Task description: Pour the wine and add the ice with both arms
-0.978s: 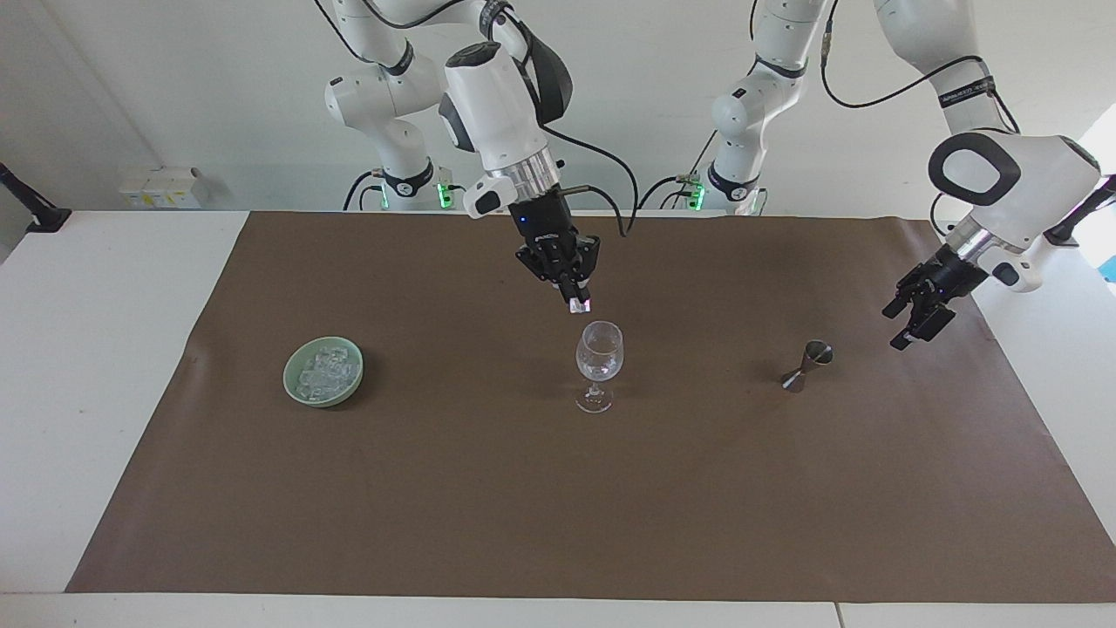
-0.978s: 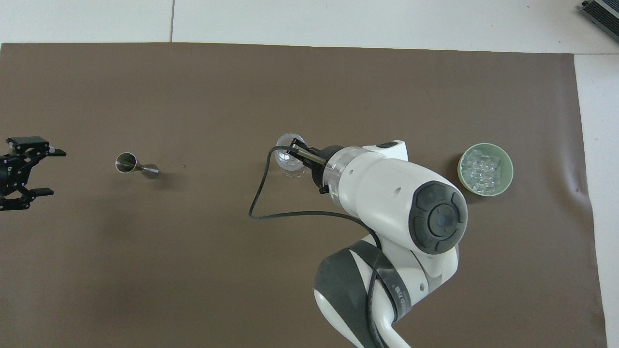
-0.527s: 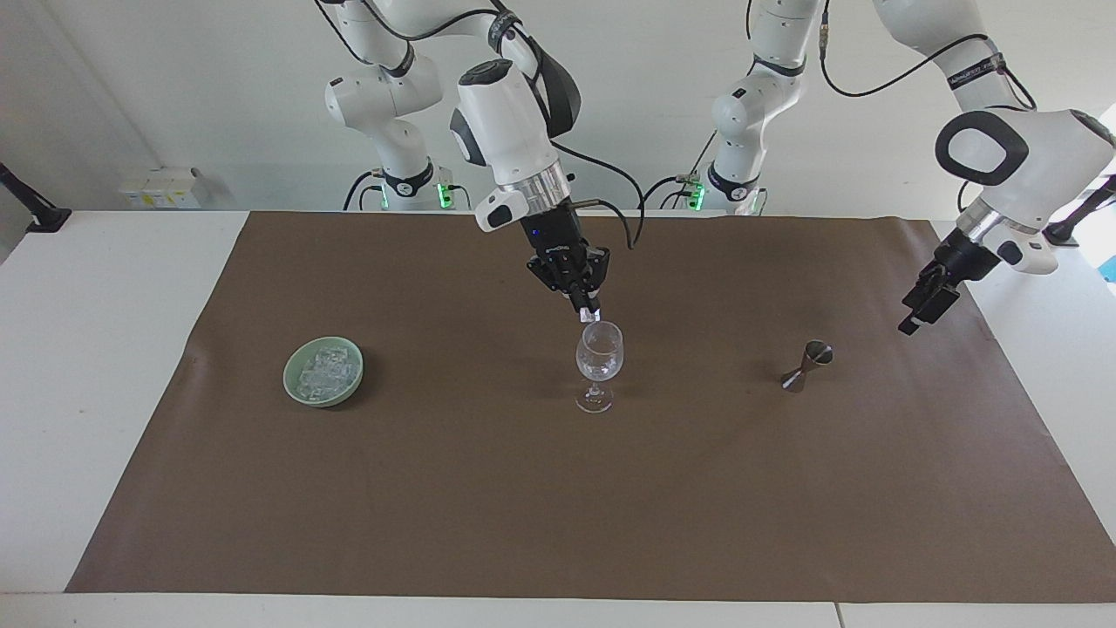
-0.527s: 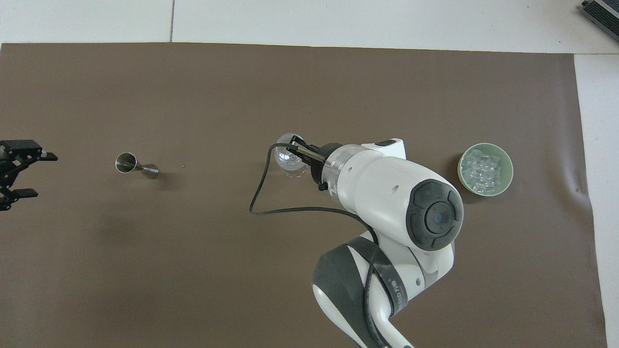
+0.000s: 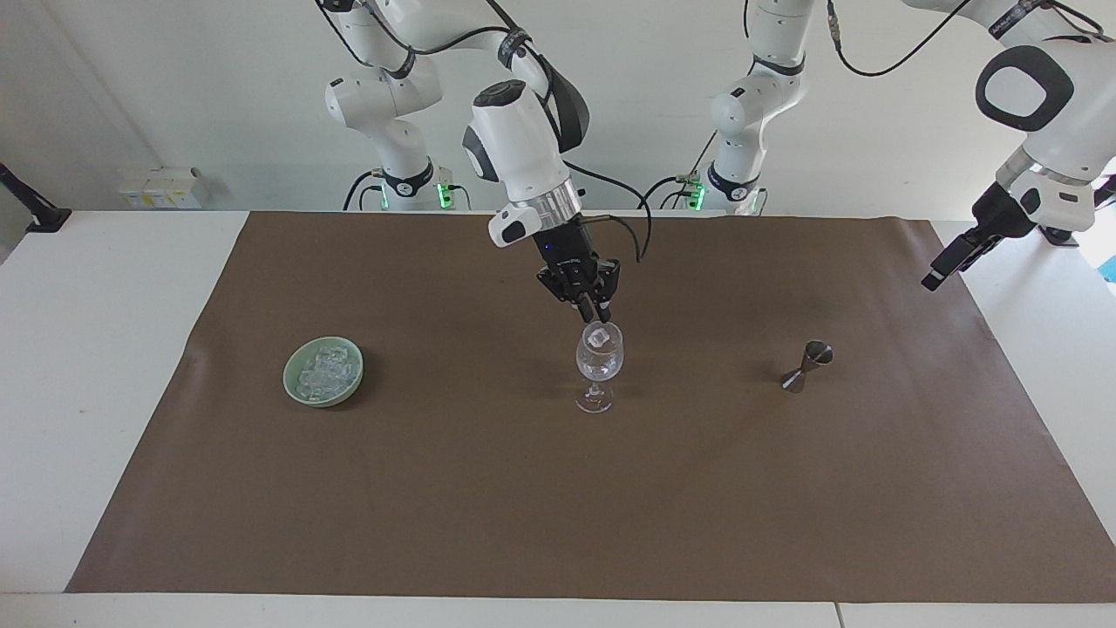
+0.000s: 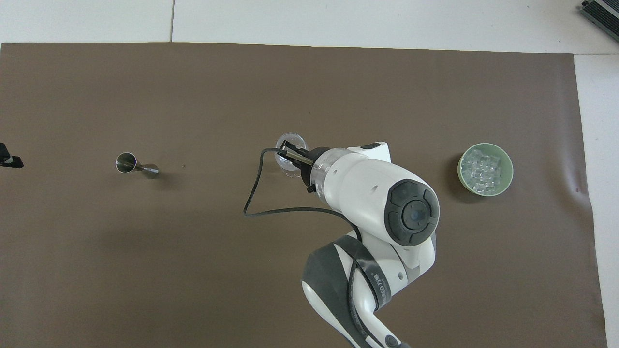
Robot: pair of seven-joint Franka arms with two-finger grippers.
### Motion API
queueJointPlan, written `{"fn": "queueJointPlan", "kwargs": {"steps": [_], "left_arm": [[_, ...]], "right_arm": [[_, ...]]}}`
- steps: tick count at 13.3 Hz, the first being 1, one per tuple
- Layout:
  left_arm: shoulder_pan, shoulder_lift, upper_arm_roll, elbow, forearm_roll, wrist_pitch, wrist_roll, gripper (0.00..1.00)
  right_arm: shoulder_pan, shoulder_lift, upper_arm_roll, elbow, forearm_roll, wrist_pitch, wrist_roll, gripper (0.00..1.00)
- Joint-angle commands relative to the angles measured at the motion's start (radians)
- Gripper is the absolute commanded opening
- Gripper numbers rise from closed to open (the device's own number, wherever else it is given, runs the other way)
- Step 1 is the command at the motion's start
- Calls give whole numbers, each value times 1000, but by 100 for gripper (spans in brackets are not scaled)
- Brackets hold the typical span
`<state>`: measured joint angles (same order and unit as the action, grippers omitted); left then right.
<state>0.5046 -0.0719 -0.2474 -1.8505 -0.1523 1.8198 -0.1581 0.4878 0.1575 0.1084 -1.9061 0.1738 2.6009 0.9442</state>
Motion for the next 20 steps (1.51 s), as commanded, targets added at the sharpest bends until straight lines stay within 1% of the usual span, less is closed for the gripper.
{"fn": "queueJointPlan", "kwargs": {"steps": [1, 3, 4, 5, 6, 7, 8, 9, 10, 11, 12, 13, 15, 16, 17, 18, 19, 20], "left_arm": [[-173, -12, 135, 57, 33, -73, 17, 100], [-251, -25, 187, 62, 34, -74, 43, 100], [-303, -31, 212, 68, 62, -76, 110, 100], [-339, -32, 226, 82, 89, -95, 133, 100], [-365, -29, 227, 111, 106, -120, 141, 100], [-403, -26, 231, 138, 135, -141, 143, 100], [-437, -23, 237, 164, 163, -164, 144, 100], [-468, -22, 250, 178, 165, -178, 143, 100], [-477, -23, 250, 185, 166, -185, 143, 100], [-482, -26, 246, 185, 166, -188, 143, 100], [-491, -28, 240, 185, 166, -189, 141, 100], [-491, -28, 235, 186, 157, -191, 135, 100], [-479, -31, 221, 186, 143, -195, 134, 100], [-479, -31, 221, 194, 131, -204, 132, 100], [-482, -31, 221, 201, 129, -214, 127, 100], [-483, -34, 209, 194, 132, -211, 105, 100], [-485, -35, 198, 191, 132, -209, 82, 100], [-485, -37, 197, 191, 132, -212, 83, 100]], "right_arm": [[3, 13, -1, 16, 16, 18, -1, 33], [3, 13, -1, 24, 6, 18, -1, 33], [2, 8, -1, 25, 3, 16, -1, 33], [-4, -4, -3, 22, 3, -1, -4, 33], [-11, -34, -3, 9, 1, -28, -4, 36], [-18, -61, -7, -1, 0, -89, -4, 46], [-44, -100, -7, -22, 0, -179, -22, 57], [-76, -149, -7, -48, -2, -265, -83, 69], [-121, -194, -7, -63, -3, -353, -176, 90], [-164, -223, -7, -67, -5, -448, -258, 100], [-204, -243, -9, -65, -5, -532, -327, 100], [-242, -271, -7, -64, -5, -592, -388, 100], [-317, -303, -12, -54, -13, -685, -519, 100], [-351, -309, -13, -45, -40, -721, -609, 100], [-380, -314, -13, -21, -93, -742, -677, 100], [-400, -306, -12, 22, -158, -760, -700, 100], [-403, -291, -9, 88, -224, -800, -703, 100], [-408, -265, -12, 167, -238, -856, -703, 100]]}}
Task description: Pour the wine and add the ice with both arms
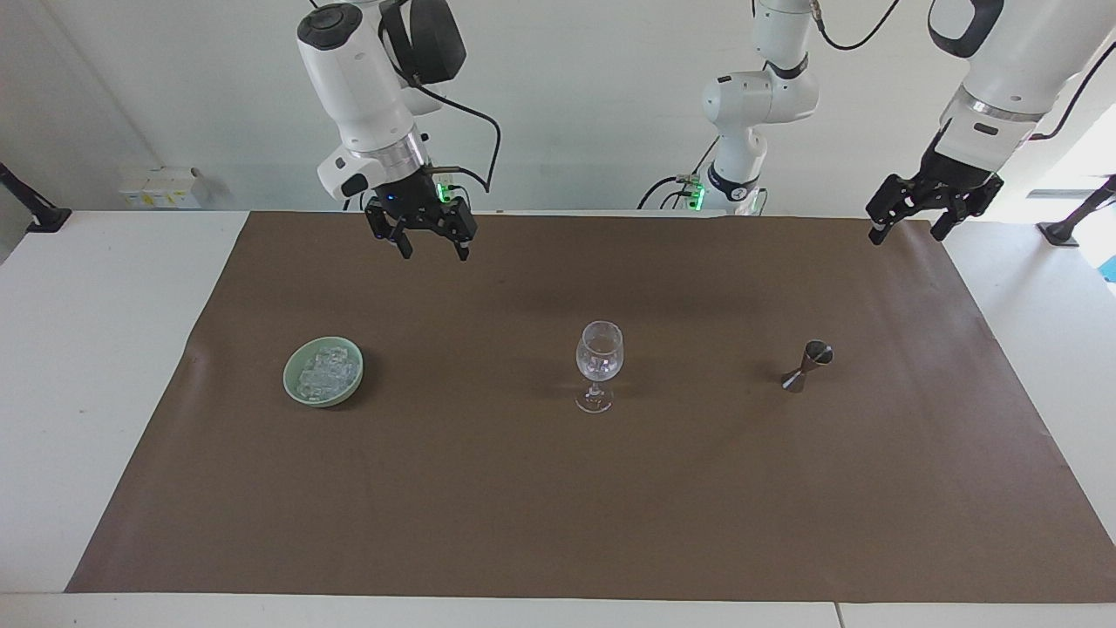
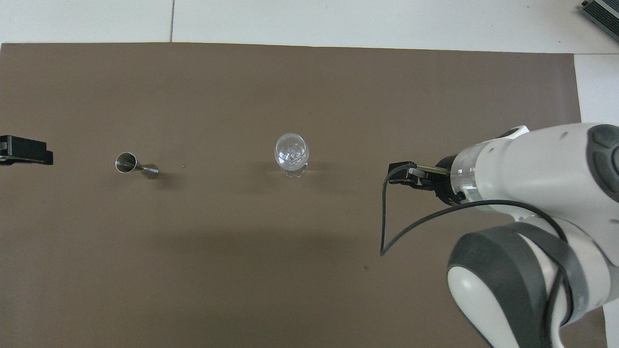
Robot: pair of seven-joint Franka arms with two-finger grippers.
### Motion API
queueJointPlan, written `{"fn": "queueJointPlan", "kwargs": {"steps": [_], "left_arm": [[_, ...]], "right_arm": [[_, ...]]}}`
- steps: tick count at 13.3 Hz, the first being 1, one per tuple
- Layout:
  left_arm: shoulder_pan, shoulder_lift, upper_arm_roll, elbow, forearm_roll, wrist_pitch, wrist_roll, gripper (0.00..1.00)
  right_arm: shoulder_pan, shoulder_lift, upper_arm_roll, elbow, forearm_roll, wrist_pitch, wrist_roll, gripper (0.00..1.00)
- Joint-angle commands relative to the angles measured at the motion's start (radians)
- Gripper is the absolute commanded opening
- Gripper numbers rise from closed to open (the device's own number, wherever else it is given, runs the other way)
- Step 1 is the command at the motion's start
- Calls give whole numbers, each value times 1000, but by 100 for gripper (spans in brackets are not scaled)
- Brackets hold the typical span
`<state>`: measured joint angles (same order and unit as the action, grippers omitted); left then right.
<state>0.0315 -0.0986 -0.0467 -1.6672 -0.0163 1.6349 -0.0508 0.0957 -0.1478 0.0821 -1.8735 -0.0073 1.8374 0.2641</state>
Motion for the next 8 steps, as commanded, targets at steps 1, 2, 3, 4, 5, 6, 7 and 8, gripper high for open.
{"fn": "queueJointPlan", "kwargs": {"steps": [1, 2, 3, 4, 5, 6, 7, 8], "left_arm": [[-12, -12, -5, 3, -4, -24, -20, 100], [-8, -22, -5, -15, -4, -17, -14, 100], [-7, -29, -4, -26, -4, -18, 0, 100], [-8, -29, -4, -22, -4, -27, 2, 100], [-15, -32, -4, -29, -1, -27, 3, 100], [-15, -36, -4, -38, 3, -32, 5, 100], [-15, -35, -4, -29, 6, -50, 5, 100], [-18, -30, -4, -16, 9, -70, 11, 100]], "right_arm": [[-17, 72, 15, 219, -65, -148, -23, 100], [-27, 111, 15, 326, -74, -232, -23, 100], [-31, 143, 15, 403, -77, -295, -23, 100], [-33, 155, 15, 443, -89, -335, -25, 100], [-33, 171, 15, 462, -100, -358, -26, 100], [-39, 183, 13, 471, -99, -362, -34, 100], [-66, 188, 13, 473, -83, -357, -60, 100], [-80, 183, 15, 464, -77, -350, -109, 100]]}}
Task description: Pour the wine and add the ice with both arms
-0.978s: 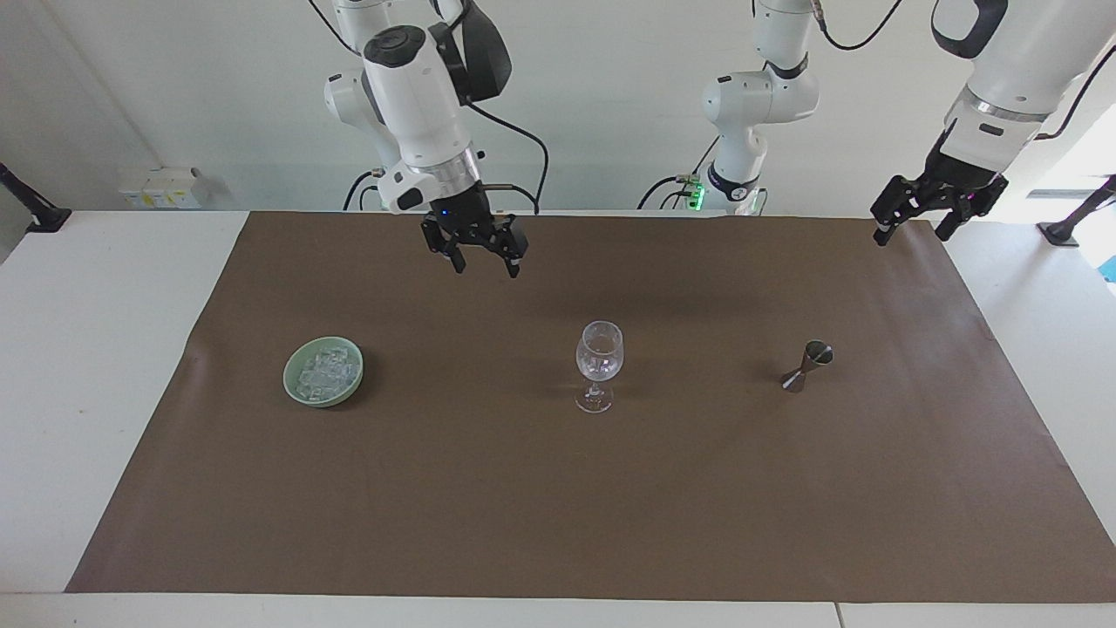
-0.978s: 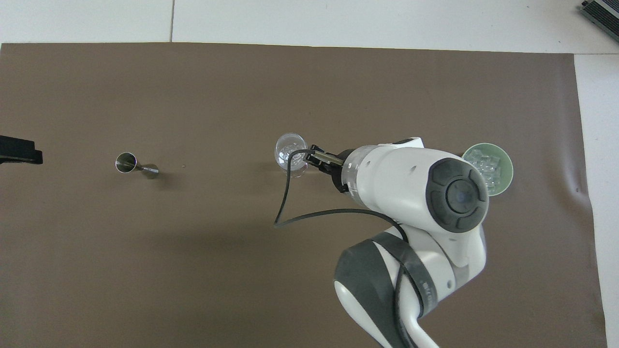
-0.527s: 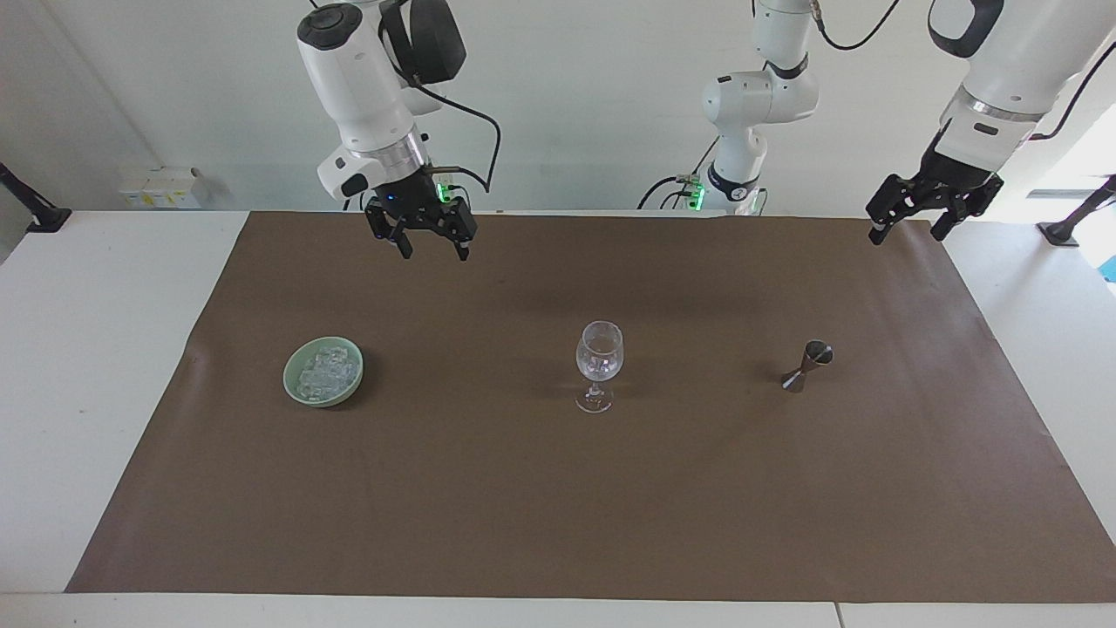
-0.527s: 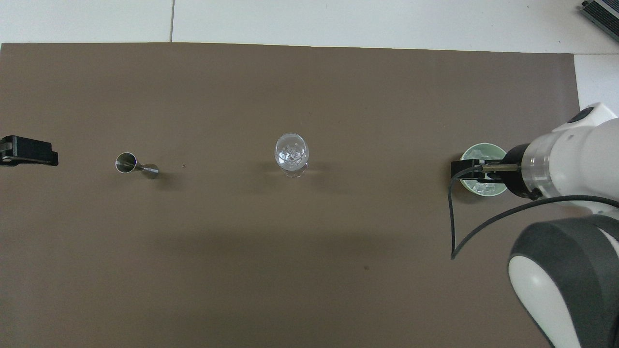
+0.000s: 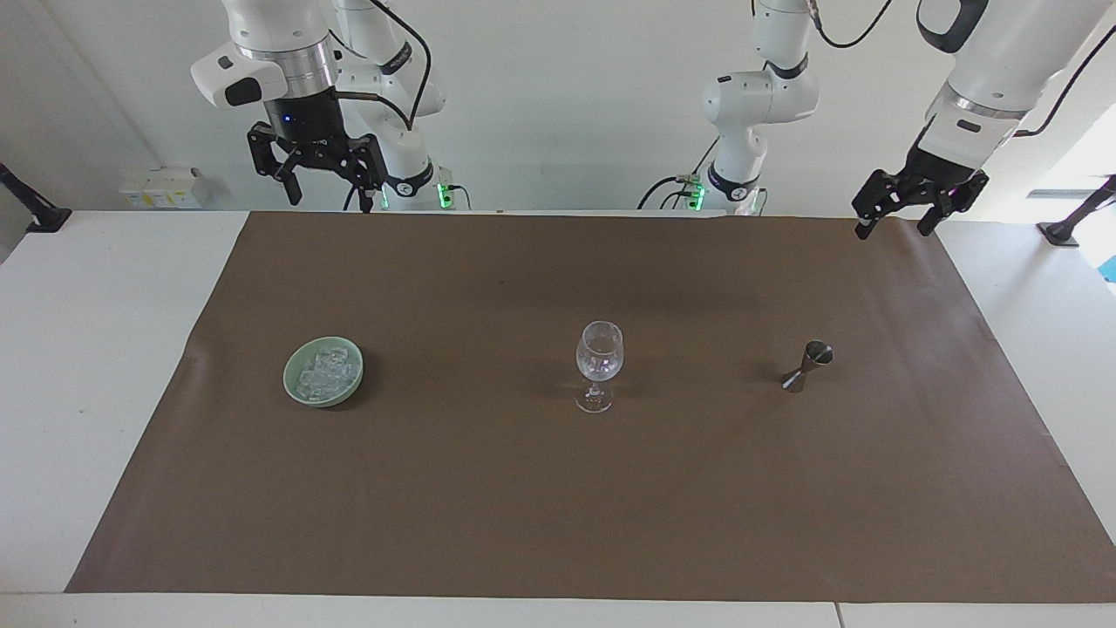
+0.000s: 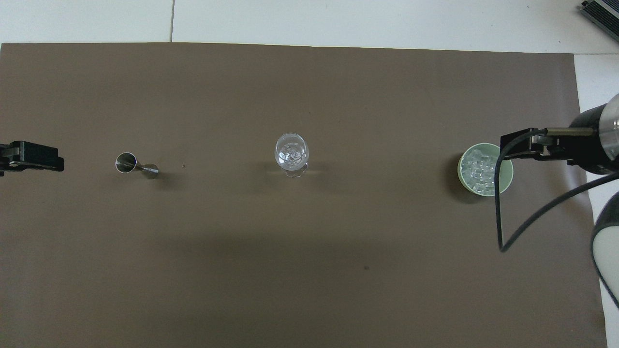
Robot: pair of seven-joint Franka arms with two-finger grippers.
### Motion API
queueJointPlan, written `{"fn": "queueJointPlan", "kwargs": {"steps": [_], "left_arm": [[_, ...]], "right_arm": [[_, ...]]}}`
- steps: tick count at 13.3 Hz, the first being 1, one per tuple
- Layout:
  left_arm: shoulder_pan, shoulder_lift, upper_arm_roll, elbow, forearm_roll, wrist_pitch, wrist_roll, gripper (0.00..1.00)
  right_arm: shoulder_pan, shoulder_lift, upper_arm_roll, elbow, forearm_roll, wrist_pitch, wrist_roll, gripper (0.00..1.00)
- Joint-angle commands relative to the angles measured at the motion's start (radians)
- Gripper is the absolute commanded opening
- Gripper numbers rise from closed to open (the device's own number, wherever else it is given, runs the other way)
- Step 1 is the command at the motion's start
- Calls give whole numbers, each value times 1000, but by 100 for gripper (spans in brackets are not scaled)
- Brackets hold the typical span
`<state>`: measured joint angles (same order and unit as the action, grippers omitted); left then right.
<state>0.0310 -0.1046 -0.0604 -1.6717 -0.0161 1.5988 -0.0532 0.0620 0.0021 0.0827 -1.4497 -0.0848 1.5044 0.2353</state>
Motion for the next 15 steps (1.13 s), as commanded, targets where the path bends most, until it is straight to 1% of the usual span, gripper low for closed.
{"fn": "queueJointPlan", "kwargs": {"steps": [1, 2, 3, 6, 8, 9, 11, 13, 15], "left_arm": [[-22, -24, 13, -13, 8, -34, 18, 100], [-51, -30, 22, -26, 10, -27, 18, 100], [-72, -32, 52, -36, 10, -23, 18, 100], [-60, -38, 57, -39, 7, -22, 9, 100], [-59, -38, 57, -39, 7, -22, 16, 100], [-57, -38, 57, -40, 7, -31, 18, 100], [-59, -72, 57, -109, 7, -25, 22, 100], [-57, -72, 65, -105, 7, -33, 68, 100], [-59, -73, 62, -112, 7, -28, 72, 100]], "right_arm": [[-47, 21, 11, 17, 2, -21, -126, 100], [-56, 12, 11, -3, 2, -18, -140, 100], [-65, 7, 12, -9, 3, -18, -137, 100], [-64, 3, 12, -24, 4, -24, -136, 100], [-62, -31, 12, -85, 25, -18, -128, 100], [-62, -33, 12, -90, 34, -12, -126, 100], [-62, -31, 12, -92, 36, 6, -126, 100], [-65, -31, 12, -93, 42, 34, -119, 100], [-64, -31, 12, -95, 42, 37, -103, 100]]}}
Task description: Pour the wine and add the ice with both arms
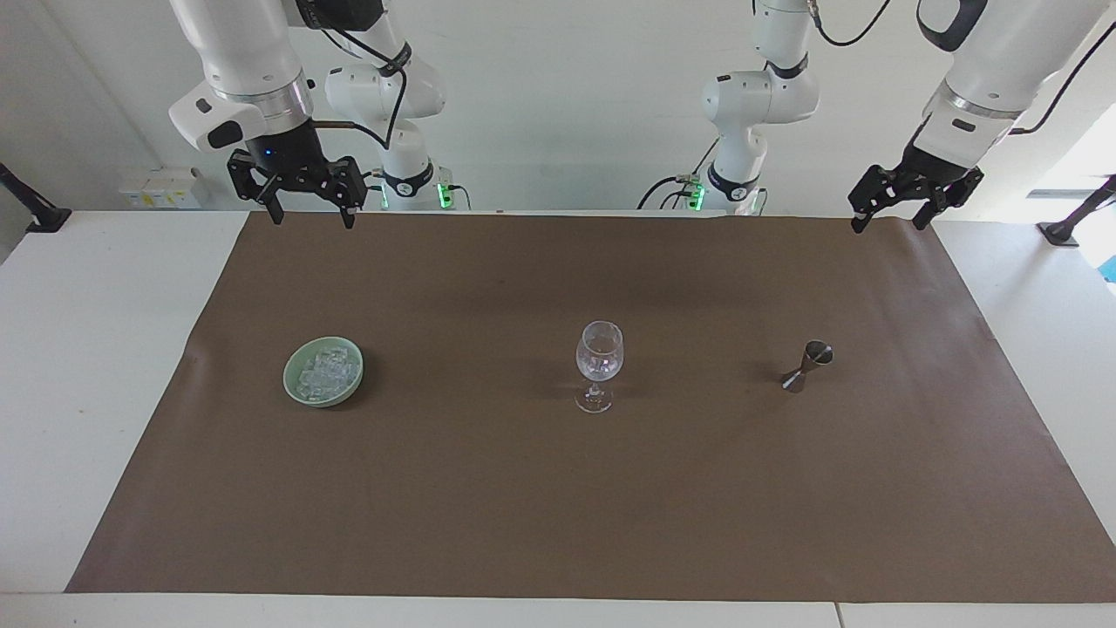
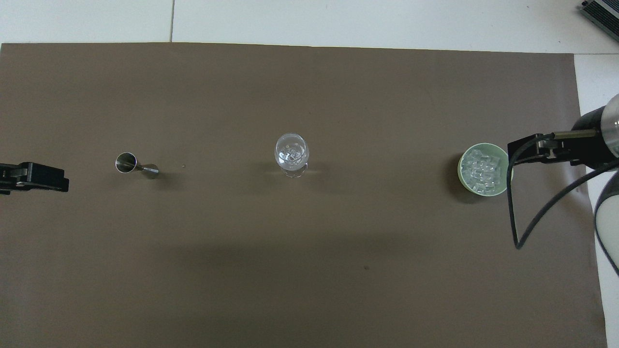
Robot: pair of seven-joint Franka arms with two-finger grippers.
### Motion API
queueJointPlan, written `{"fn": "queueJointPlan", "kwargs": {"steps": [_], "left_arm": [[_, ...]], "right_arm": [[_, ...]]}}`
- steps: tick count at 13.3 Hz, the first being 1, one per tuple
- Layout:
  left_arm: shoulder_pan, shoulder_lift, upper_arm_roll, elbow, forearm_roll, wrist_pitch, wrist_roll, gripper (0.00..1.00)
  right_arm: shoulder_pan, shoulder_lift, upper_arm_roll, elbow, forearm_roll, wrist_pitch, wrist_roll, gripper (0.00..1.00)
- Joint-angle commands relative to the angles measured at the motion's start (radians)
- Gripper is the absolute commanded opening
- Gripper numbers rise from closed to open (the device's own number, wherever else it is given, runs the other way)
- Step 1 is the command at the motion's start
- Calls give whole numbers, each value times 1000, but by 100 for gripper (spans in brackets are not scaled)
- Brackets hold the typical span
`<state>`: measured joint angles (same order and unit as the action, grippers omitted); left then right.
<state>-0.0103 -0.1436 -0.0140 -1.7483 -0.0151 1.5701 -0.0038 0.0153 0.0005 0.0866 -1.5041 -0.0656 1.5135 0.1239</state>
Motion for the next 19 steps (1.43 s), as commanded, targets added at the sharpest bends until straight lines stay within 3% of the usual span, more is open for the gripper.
{"fn": "queueJointPlan", "kwargs": {"steps": [1, 12, 16, 19], "left_arm": [[-17, -36, 12, -36, 6, -2, 21, 100], [-17, -36, 16, -31, 6, -4, 15, 100], [-17, -36, 17, -31, 6, -4, 15, 100], [-17, -34, 16, -31, 6, 7, 13, 100]], "right_arm": [[-17, -30, 8, -39, 23, 30, 11, 100], [-75, -51, 1, -11, 23, 7, -23, 100], [-35, -57, -54, -10, 23, -22, -55, 100], [52, -57, -143, -11, 23, -26, -55, 100]]}}
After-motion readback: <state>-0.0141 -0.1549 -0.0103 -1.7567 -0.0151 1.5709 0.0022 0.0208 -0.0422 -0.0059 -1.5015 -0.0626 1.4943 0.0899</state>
